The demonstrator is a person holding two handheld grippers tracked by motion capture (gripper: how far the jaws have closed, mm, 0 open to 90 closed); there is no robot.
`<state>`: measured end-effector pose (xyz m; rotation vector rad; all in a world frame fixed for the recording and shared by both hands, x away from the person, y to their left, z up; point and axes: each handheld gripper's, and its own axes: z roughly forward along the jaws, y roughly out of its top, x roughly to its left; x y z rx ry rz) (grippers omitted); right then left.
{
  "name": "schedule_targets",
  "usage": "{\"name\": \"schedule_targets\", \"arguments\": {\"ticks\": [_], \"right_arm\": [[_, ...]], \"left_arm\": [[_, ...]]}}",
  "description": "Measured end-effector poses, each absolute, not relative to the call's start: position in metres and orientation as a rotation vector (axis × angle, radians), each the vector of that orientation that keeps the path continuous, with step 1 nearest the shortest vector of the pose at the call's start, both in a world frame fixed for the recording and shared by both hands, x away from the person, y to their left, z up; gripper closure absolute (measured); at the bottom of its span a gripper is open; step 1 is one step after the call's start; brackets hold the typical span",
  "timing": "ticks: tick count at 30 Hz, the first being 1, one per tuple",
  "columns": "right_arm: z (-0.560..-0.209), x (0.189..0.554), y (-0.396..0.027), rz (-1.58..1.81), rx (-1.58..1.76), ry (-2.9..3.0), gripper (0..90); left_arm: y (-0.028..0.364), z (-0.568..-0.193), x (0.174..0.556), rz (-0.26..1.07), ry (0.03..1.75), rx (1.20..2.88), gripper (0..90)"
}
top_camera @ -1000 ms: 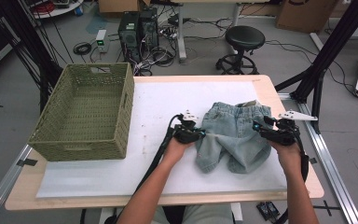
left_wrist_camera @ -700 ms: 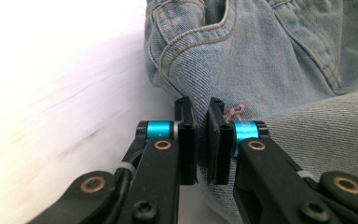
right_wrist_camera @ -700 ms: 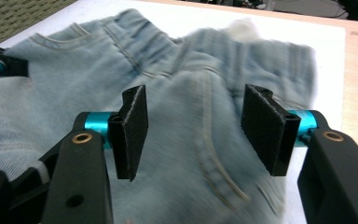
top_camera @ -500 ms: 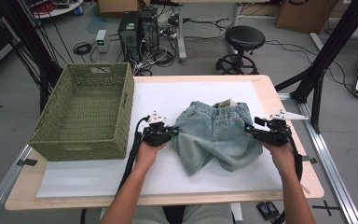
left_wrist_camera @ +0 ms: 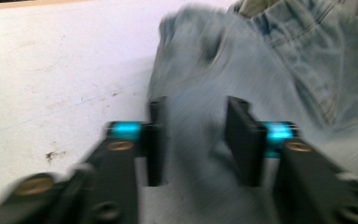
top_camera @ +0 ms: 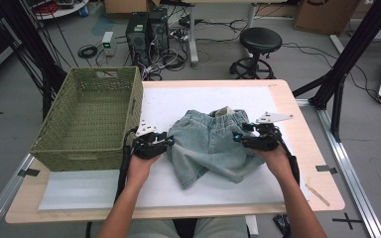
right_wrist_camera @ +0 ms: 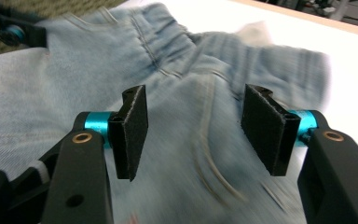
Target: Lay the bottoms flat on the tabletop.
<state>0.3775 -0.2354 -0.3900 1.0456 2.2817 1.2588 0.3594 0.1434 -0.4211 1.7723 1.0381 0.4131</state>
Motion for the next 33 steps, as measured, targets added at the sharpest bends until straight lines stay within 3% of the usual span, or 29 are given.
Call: {"name": "schedule_targets", "arguments": {"ticks": [3, 5, 7, 10, 21, 33], "right_arm": [[-0.395, 0.392, -0.222, 1.124, 1.048, 2.298, 43.1], [-0.399, 0.402, -0.216, 1.054, 1.042, 2.326, 52.9], [-0.401, 0.411, -0.215, 1.020, 1.049, 2.361, 70.3], [-0.392, 0.422, -0.217, 1.044, 1.049, 2.394, 80.5], [-0.359, 0.472, -0.214, 1.091, 1.127, 2.158, 82.2], [-0.383, 0.513, -0.237, 1.055, 1.427, 1.963, 80.8]], "left_arm": [[0.143, -0.420, 0.358, 0.410, 1.028, 1.775, 49.4], [0.143, -0.421, 0.358, 0.403, 1.026, 1.770, 48.3], [0.143, -0.421, 0.358, 0.394, 1.023, 1.766, 47.1], [0.143, -0.422, 0.359, 0.395, 1.015, 1.768, 47.3], [0.143, -0.421, 0.359, 0.377, 1.000, 1.743, 47.1], [0.134, -0.425, 0.358, 0.298, 0.980, 1.752, 46.3]]}}
